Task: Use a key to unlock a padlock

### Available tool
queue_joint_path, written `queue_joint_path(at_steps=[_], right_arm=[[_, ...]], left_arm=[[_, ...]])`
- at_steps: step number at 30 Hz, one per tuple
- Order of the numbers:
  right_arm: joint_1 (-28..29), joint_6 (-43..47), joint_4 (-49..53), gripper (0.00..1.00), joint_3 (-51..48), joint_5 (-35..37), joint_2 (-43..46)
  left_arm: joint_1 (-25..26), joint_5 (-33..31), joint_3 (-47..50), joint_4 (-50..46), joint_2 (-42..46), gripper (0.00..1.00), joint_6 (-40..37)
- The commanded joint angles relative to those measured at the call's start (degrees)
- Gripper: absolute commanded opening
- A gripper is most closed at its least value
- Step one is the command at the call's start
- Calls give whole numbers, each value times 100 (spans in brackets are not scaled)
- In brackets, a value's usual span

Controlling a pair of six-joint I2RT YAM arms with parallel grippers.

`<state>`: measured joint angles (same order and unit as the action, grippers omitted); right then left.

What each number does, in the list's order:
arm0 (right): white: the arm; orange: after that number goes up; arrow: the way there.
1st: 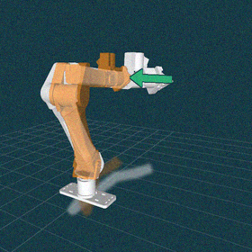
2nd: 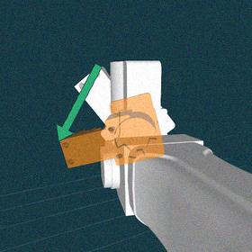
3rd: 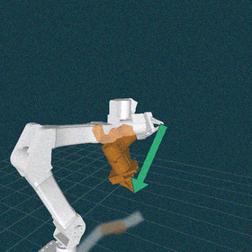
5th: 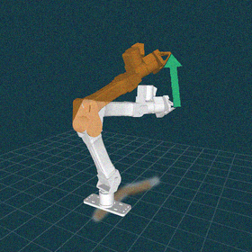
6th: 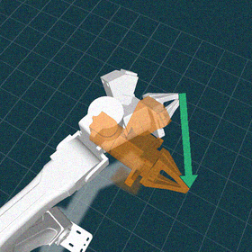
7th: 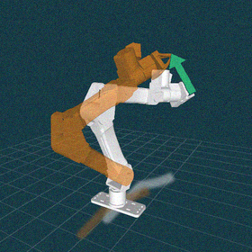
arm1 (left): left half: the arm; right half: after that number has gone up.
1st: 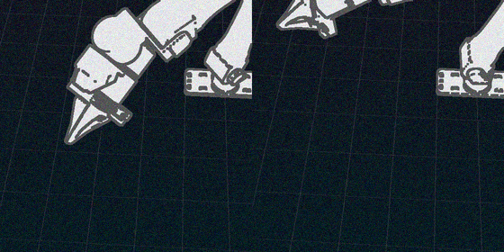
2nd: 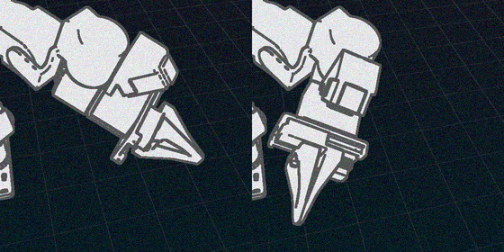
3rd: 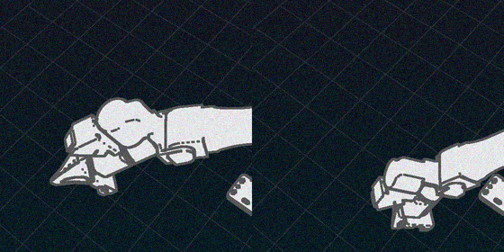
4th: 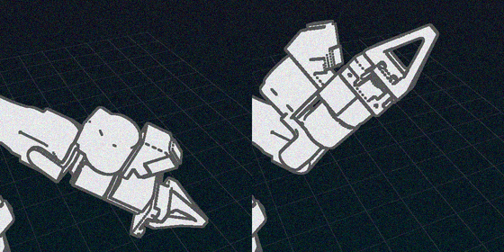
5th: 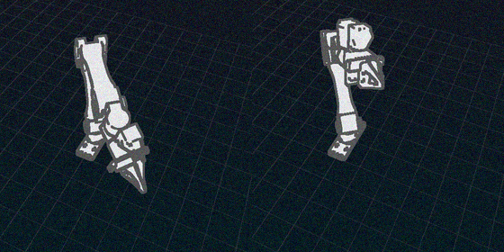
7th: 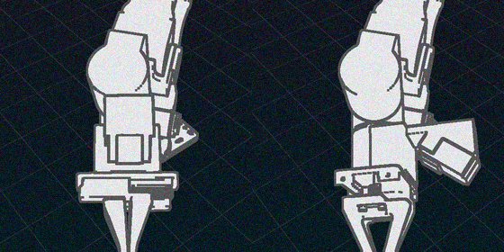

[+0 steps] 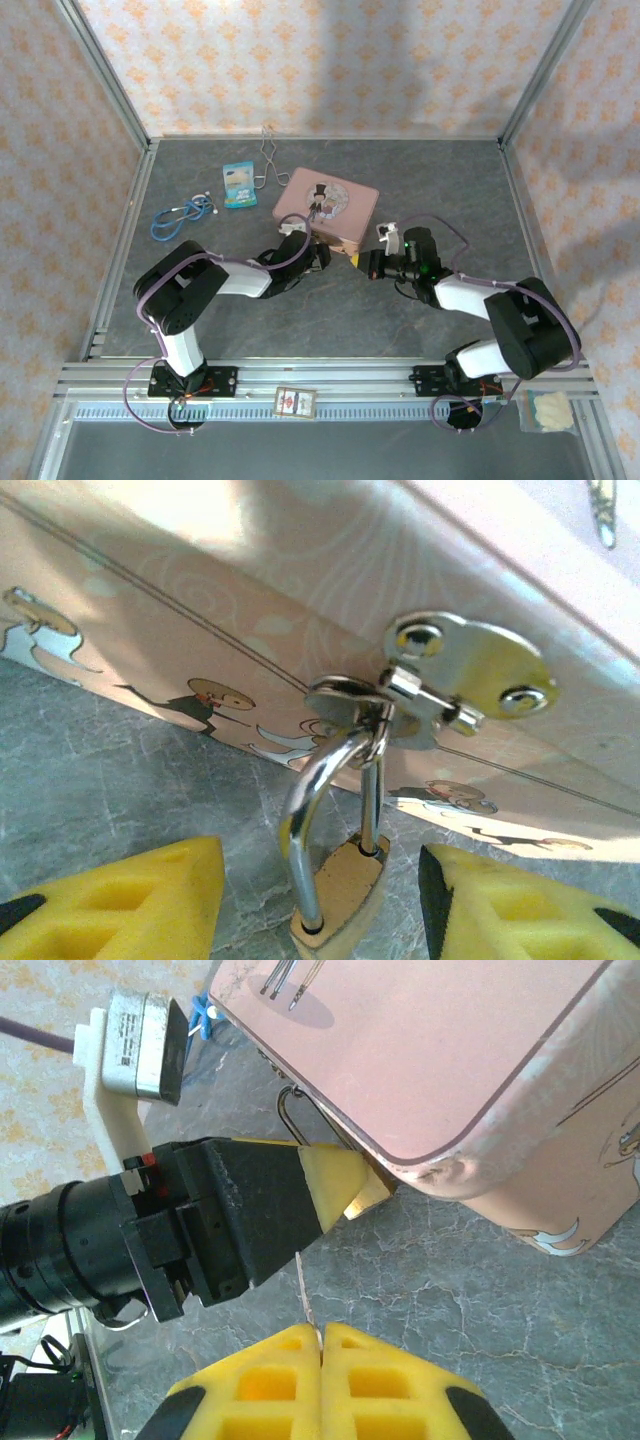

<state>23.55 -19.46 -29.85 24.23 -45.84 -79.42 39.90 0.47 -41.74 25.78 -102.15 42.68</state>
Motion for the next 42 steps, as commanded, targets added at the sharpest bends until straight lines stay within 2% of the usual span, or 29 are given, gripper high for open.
queue_joint_path(at_steps=[1, 5, 9, 13, 18, 25, 29, 33, 36, 42], right_arm=[[-34, 13, -67, 0, 47, 131, 183], [-33, 76, 42, 0, 21, 229, 341], [-30, 153, 175, 0, 12, 331, 470], [-28, 154, 161, 0, 11, 348, 518], [-30, 118, 116, 0, 64, 297, 453], [-31, 85, 182, 0, 117, 262, 515], [-32, 73, 191, 0, 135, 302, 580], [-28, 31, 177, 0, 161, 276, 572], [-30, 33, 205, 0, 192, 277, 576], [-29, 31, 246, 0, 245, 304, 629]], left_arm=[[212, -619, -181, 14, -242, 55, 564], [201, -920, -392, -350, -470, 50, 799], [0, -802, -312, -599, -432, 42, 862], [-90, -646, -263, -966, -189, 38, 520], [-88, -512, -403, -1547, -16, 39, -73], [-249, -605, -887, -2334, -271, 50, -865], [-411, -109, -773, -1914, -262, 53, -1140], [-530, 382, -652, -1390, -320, 52, -1269], [-617, 686, -600, -1146, -466, 49, -1204], [-737, 867, -537, -1016, -620, 35, -1085]])
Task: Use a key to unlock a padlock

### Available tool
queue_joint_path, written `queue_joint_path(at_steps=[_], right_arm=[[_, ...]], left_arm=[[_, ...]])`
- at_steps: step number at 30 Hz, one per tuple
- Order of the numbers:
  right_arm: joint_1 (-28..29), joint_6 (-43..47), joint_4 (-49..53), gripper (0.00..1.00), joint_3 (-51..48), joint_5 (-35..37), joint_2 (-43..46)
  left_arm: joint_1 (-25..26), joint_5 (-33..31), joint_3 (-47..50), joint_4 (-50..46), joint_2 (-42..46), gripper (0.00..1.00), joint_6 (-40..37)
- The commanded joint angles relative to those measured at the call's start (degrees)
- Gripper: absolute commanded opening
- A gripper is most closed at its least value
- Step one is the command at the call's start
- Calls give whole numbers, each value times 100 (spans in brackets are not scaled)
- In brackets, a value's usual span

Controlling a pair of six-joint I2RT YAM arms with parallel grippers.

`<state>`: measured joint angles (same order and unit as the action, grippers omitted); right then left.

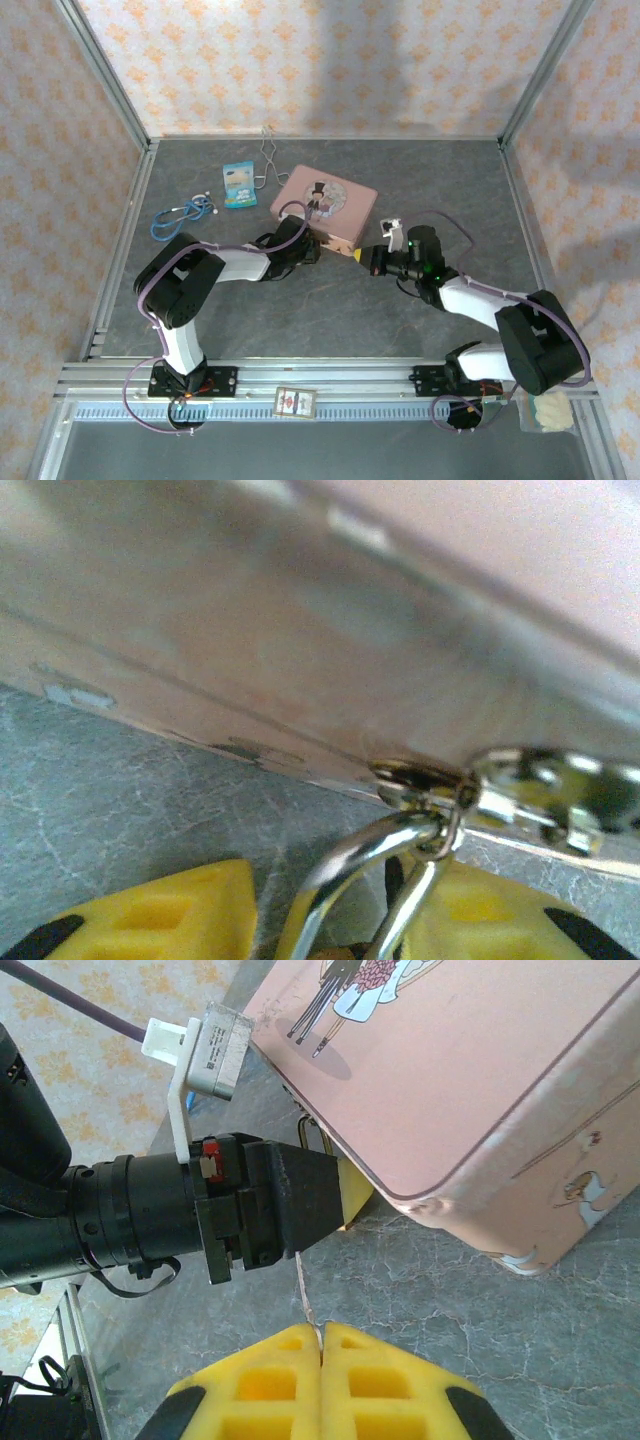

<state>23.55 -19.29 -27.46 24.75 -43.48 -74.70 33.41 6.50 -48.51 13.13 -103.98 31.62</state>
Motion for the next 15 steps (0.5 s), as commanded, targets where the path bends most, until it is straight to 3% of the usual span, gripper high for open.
queue_joint_path(at_steps=[1, 8, 15], right_arm=[[-33, 15, 6, 0, 205, 61, 144], [-32, -48, -18, 0, 168, 55, 139], [-31, -139, -15, 0, 83, 44, 190]], left_arm=[[-89, 274, 138, 243, -426, 33, 29], [-95, 453, 271, 486, -153, 11, 548], [-95, 908, 323, 998, 214, 8, 1623]])
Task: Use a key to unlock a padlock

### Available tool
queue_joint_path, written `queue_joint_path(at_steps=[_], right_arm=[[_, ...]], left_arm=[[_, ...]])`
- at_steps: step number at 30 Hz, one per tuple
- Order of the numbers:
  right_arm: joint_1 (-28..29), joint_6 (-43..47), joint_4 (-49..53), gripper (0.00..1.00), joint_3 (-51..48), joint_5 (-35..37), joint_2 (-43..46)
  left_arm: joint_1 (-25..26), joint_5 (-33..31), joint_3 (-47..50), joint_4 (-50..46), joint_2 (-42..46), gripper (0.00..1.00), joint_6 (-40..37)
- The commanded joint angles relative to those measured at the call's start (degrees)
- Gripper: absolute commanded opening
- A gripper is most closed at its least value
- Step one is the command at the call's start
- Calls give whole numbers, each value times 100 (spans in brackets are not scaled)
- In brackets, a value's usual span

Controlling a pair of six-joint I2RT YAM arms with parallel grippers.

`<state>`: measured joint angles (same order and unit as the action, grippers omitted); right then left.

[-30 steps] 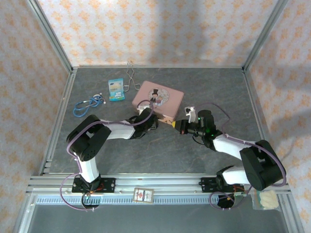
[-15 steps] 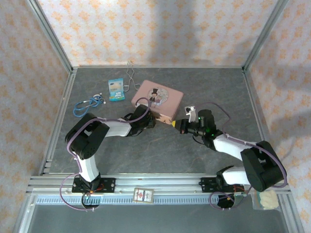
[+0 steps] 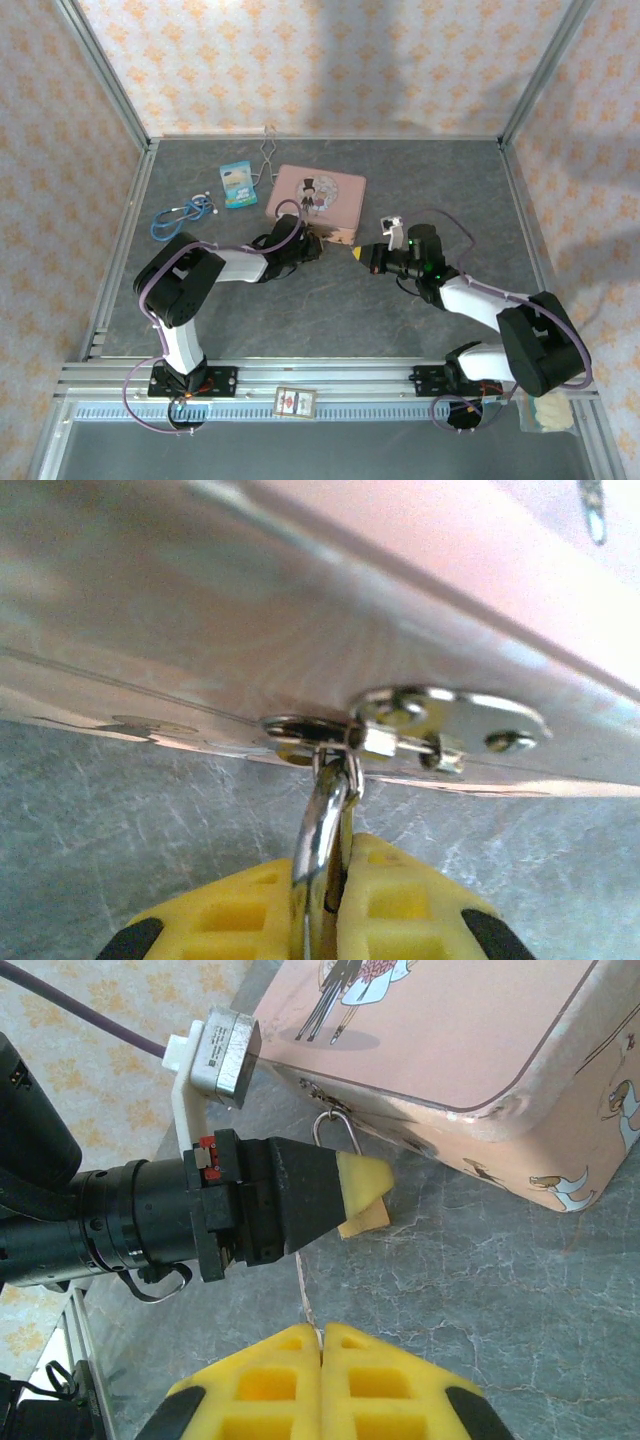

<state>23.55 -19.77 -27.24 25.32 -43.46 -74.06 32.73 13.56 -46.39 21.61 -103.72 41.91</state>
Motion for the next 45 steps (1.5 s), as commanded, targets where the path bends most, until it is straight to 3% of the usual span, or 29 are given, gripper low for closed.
queue_joint_path(at_steps=[1, 5, 7, 20, 29, 36, 45], right_arm=[[-31, -105, -53, 0, 17, 24, 126], [-26, -219, -140, 0, -82, 10, 152], [-33, -388, -362, 0, -210, -66, 142], [21, -2165, -2654, 0, -845, -504, -1016], [23, -3246, -4431, 0, -793, -943, -1948], [18, -3367, -4585, 0, -636, -1019, -2189], [22, -3582, -4991, 0, -538, -1102, -2441]], left_arm=[[-30, 272, 121, 247, 217, 8, 727], [-26, 380, 207, 612, 279, 7, 1121], [-17, 448, 257, 834, 282, 0, 1329], [-8, 1052, 692, 3217, 229, 0, 3198], [101, 956, 890, 3781, 285, 0, 3446], [144, 1056, 968, 4367, 77, 0, 3684], [224, 1022, 1021, 4457, 45, 0, 3703]])
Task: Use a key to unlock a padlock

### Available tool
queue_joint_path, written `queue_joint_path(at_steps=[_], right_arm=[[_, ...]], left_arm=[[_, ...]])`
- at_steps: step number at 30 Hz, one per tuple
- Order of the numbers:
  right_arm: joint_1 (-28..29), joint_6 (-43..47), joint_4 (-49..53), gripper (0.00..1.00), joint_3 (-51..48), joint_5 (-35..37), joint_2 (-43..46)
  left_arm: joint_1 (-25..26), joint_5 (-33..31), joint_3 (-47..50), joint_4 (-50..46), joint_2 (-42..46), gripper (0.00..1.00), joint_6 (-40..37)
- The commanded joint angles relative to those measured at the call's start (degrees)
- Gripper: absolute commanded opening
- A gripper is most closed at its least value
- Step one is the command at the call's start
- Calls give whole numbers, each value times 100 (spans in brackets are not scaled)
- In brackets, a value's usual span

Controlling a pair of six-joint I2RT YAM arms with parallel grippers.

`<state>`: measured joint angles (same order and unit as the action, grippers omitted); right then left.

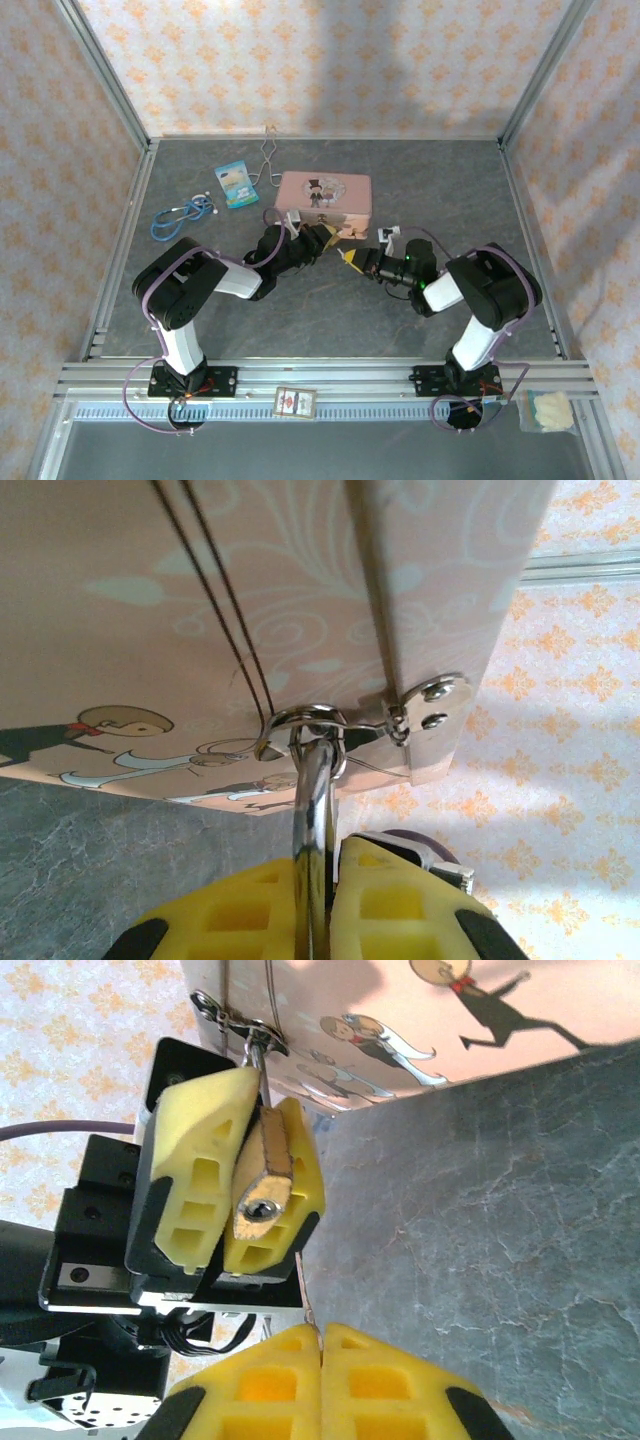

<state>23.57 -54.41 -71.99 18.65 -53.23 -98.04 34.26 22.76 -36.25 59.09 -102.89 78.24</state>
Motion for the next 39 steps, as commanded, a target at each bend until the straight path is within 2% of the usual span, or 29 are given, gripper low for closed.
queue_joint_path(at_steps=[1, 8, 39], right_arm=[[16, -129, -531, 0, 134, -131, -21], [17, 44, -272, 0, 146, -27, 108], [-40, -295, -587, 0, 223, 97, 0]], left_arm=[[72, 97, 17, 724, -46, 0, 71], [107, 100, 22, 860, -139, 0, 131], [261, 46, 272, 1025, -12, 0, 133]])
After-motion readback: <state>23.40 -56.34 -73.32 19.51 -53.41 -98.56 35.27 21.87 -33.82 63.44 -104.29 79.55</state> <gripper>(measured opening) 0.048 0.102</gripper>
